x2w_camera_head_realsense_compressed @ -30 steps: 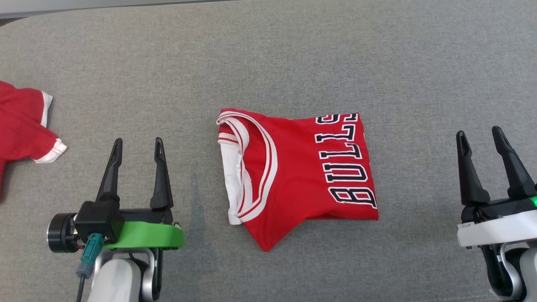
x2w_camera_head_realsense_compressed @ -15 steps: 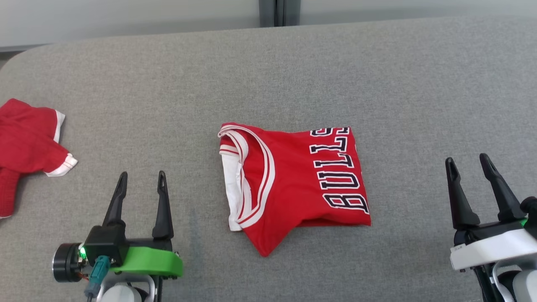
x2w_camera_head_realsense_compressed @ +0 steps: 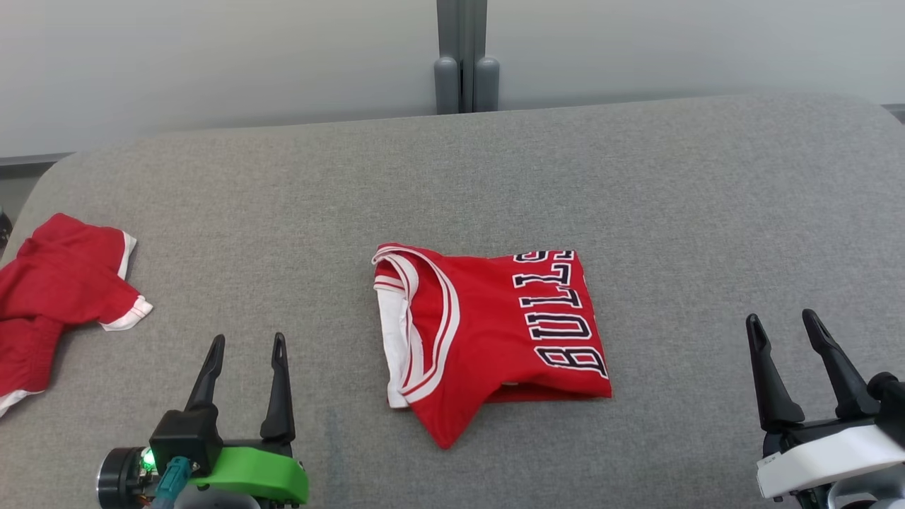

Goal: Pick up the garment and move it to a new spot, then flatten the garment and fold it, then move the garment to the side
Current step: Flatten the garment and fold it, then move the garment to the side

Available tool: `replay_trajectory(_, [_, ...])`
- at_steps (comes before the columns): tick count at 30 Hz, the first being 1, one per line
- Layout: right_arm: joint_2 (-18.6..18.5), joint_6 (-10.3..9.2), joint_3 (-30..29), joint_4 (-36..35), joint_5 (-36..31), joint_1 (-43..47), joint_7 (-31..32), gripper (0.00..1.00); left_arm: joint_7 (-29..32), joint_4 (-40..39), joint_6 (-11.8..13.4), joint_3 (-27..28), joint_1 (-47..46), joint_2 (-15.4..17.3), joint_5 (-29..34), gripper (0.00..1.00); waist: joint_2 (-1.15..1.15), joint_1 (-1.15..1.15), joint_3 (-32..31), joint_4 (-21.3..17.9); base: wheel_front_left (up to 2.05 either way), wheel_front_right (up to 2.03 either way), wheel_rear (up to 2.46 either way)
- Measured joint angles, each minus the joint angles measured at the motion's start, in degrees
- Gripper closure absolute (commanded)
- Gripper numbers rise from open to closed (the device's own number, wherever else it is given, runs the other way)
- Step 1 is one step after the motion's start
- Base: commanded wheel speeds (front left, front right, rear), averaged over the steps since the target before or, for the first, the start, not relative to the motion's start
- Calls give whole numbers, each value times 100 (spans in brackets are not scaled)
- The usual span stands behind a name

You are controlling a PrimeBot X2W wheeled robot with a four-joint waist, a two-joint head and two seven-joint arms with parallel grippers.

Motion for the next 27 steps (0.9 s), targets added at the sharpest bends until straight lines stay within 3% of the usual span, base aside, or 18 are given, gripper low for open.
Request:
replay_trajectory(18, [27, 0, -73, -174, -10, 18, 73, 0, 9, -5, 63, -2, 5, 64, -89, 0, 0, 0, 7, 4, 0, 0, 0])
replay_trajectory(27, [-190, 0, 43, -3, 16, -296, 220, 0, -48, -368, 66, -96, -472, 1, -15, 0, 0, 0, 396, 176, 0, 0, 0])
